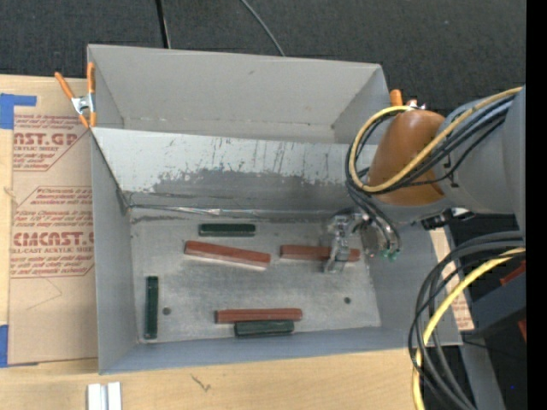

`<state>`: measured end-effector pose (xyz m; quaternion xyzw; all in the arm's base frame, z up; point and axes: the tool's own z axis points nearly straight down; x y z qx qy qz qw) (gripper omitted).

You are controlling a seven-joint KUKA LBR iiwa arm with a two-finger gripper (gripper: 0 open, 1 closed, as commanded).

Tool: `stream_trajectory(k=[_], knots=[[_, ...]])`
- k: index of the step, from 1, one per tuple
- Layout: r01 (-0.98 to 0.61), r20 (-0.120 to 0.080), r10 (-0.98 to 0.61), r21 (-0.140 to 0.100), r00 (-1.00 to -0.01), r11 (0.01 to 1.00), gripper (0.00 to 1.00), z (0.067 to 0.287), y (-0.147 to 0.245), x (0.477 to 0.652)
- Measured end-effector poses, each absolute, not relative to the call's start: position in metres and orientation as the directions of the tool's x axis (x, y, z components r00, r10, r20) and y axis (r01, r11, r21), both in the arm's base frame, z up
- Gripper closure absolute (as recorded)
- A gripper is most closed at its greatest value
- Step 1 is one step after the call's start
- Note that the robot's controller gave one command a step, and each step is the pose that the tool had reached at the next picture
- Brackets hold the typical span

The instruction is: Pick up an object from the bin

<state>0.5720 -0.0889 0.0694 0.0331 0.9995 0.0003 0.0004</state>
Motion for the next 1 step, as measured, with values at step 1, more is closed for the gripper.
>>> stream_trajectory(k=[1], knots=[[0.066, -0.001, 0.066, 0.000, -0.998, 0.998, 1.00, 0.0694, -0.0889, 0.5720]])
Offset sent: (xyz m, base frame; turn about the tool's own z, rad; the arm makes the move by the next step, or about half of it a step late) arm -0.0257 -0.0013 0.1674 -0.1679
